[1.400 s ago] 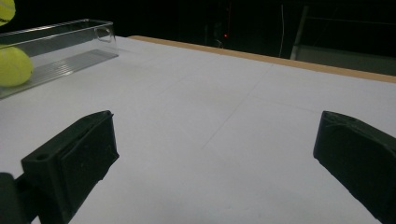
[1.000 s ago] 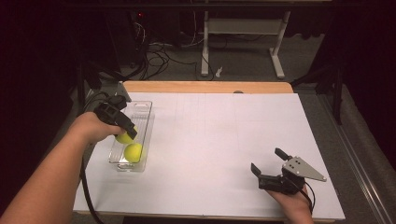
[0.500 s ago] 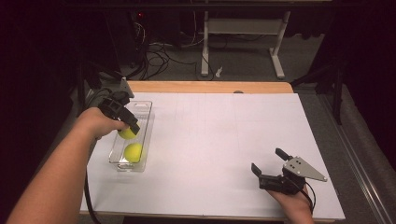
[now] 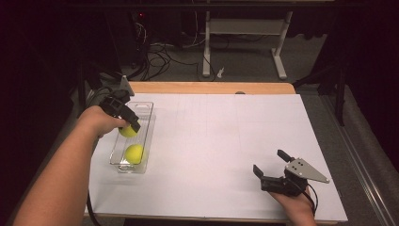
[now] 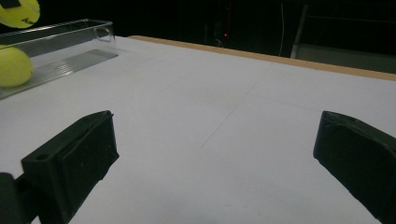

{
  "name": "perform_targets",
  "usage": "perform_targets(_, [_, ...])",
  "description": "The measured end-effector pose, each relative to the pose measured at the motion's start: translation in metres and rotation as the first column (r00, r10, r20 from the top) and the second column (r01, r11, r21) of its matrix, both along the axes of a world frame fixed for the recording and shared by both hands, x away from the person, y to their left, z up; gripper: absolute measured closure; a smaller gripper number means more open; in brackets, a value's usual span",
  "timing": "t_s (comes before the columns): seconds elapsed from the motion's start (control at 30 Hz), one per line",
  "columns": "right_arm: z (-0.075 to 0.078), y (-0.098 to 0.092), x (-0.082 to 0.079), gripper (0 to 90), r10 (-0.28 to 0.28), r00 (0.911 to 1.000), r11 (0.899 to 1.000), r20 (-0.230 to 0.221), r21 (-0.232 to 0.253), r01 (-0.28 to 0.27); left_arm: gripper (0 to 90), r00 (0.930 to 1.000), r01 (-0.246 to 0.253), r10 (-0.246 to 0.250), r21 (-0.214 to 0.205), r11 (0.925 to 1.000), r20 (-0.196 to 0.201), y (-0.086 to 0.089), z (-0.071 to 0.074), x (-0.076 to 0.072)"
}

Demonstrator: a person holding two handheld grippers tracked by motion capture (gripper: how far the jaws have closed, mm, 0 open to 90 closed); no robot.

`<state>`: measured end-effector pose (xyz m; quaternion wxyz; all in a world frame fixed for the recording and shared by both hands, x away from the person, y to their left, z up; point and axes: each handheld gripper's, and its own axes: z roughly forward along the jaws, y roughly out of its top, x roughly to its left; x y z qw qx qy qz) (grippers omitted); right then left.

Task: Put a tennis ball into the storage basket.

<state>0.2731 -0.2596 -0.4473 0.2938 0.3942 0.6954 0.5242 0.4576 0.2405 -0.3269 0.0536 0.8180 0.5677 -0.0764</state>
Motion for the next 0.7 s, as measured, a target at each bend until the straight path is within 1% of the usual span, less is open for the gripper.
perform_targets(0.23, [0.000,-0.001,0.000,0.2,-0.003,1.0000,1.000,0.001,0.005,0.003,27.2,0.9999,-0.015,0.015,0.015,0.9998,0.008,-0.004,-0.011,0.002])
perform_targets(0.37, [0.000,-0.001,0.000,0.2,-0.002,1.0000,1.000,0.000,0.005,0.002,27.2,0.9998,-0.018,0.018,0.021,0.9996,0.002,-0.004,-0.018,0.004])
perform_targets(0.47, [0.000,-0.001,0.000,0.2,-0.002,1.0000,1.000,0.000,0.006,0.002,27.1,0.9997,-0.023,0.023,0.027,0.9994,0.009,-0.004,-0.021,0.005])
perform_targets(0.53, [0.000,-0.001,0.000,0.2,0.000,1.0000,1.000,0.001,0.005,0.000,27.1,0.9997,-0.023,0.023,0.027,0.9994,0.004,-0.004,-0.021,0.005])
perform_targets(0.6, [0.000,-0.001,0.000,0.2,0.000,1.0000,1.000,0.001,0.004,-0.001,27.1,0.9996,-0.028,0.028,0.027,0.9992,0.008,-0.004,-0.022,0.006])
perform_targets(0.7, [0.000,0.000,0.000,0.2,0.000,1.0000,1.000,-0.002,0.002,0.000,27.1,0.9998,-0.020,0.020,0.030,0.9993,0.006,-0.005,-0.024,0.007])
